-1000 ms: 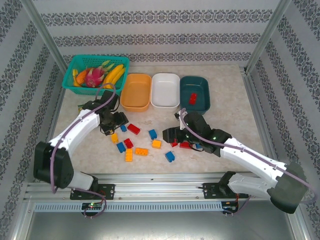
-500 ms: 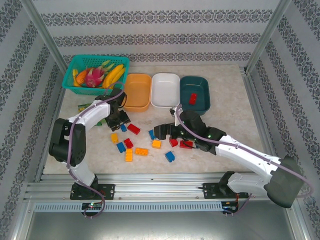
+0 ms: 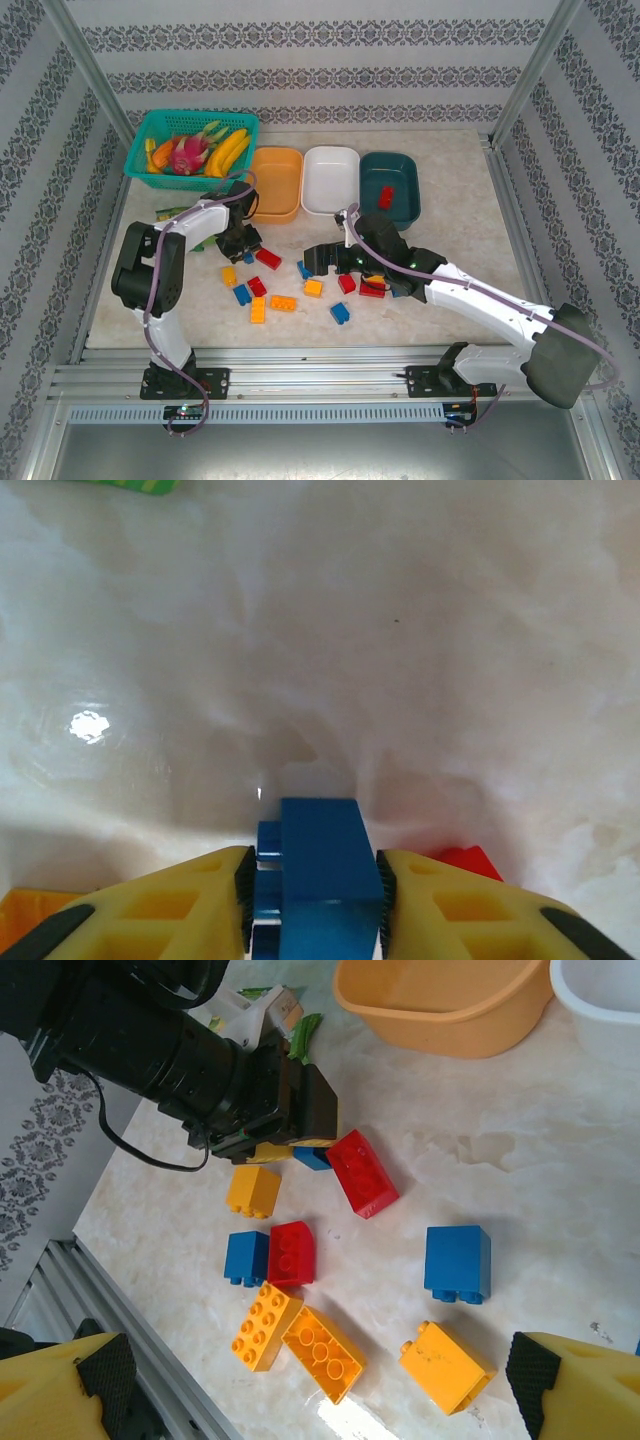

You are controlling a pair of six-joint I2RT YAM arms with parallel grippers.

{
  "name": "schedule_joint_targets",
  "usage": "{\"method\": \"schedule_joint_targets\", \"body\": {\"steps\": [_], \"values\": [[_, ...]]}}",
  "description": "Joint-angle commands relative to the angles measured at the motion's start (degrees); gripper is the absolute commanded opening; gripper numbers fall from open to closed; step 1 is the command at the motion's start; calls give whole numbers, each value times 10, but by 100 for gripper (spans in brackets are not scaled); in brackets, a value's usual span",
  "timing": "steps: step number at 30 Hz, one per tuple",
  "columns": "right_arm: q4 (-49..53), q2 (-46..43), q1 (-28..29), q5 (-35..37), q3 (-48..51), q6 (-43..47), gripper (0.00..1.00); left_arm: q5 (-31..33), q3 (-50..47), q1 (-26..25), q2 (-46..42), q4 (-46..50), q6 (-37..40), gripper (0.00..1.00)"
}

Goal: Sort the legos into containers by color

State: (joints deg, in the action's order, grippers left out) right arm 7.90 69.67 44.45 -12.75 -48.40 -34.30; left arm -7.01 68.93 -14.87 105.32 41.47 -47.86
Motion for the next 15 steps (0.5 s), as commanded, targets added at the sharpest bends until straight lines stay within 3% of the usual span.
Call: {"method": "schedule_joint_targets", "body": {"steps": [1, 6, 11, 15], "values": [[4, 1, -7, -9, -18, 6, 97, 16, 1, 9, 3, -6, 3, 37], [5, -3, -11, -5, -20, 7, 95, 38, 11, 7, -17, 11, 13, 23], [18, -19, -11, 35, -39, 15, 94, 69, 61, -1, -74, 64, 34, 22], [20, -32, -12, 113, -55, 16, 95, 69, 131, -10, -88, 88, 48, 22]]}}
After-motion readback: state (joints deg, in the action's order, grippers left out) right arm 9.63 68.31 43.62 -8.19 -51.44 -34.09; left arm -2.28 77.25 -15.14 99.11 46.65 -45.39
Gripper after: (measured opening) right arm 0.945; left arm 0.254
